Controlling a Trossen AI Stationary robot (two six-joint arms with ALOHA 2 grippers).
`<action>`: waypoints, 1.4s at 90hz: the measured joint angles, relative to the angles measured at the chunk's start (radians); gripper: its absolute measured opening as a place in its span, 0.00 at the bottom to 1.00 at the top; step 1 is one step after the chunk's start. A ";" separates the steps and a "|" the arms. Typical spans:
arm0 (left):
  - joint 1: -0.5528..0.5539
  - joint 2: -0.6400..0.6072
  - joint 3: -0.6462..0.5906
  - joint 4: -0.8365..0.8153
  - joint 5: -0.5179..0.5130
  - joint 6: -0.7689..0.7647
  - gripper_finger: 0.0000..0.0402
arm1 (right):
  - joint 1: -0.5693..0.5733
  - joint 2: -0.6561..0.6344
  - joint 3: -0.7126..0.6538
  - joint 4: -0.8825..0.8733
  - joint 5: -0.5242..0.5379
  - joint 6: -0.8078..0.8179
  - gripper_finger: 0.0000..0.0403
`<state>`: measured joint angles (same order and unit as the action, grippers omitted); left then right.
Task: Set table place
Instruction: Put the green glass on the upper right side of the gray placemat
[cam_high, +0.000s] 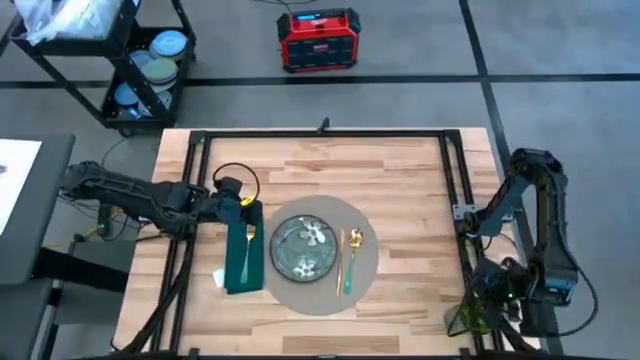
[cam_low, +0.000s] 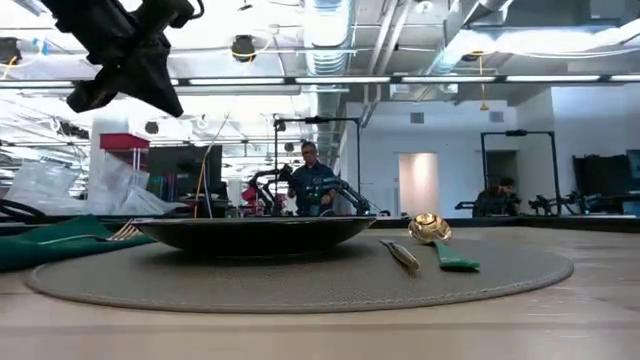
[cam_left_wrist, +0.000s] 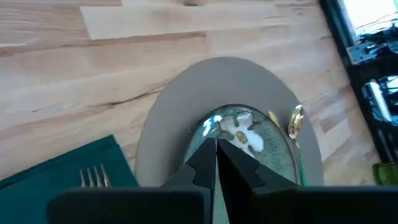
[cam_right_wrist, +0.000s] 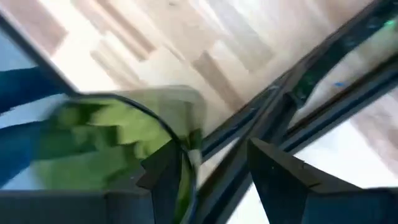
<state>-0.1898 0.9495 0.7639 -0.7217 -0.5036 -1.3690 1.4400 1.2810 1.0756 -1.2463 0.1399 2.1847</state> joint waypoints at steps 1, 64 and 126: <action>0.000 0.001 0.000 0.000 0.000 -0.001 0.00 | 0.000 0.003 0.000 -0.003 -0.007 0.001 0.41; 0.012 -0.001 0.000 -0.132 0.006 -0.068 0.00 | -0.832 -0.024 -0.001 -0.265 0.333 -0.655 0.00; 0.169 -0.041 0.000 -0.197 0.097 0.137 0.00 | -1.750 0.191 0.006 0.535 0.088 -1.927 0.00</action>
<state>-0.0204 0.9081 0.7639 -0.9184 -0.4069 -1.2317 -0.3103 1.4717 1.0817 -0.7109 0.2280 0.2581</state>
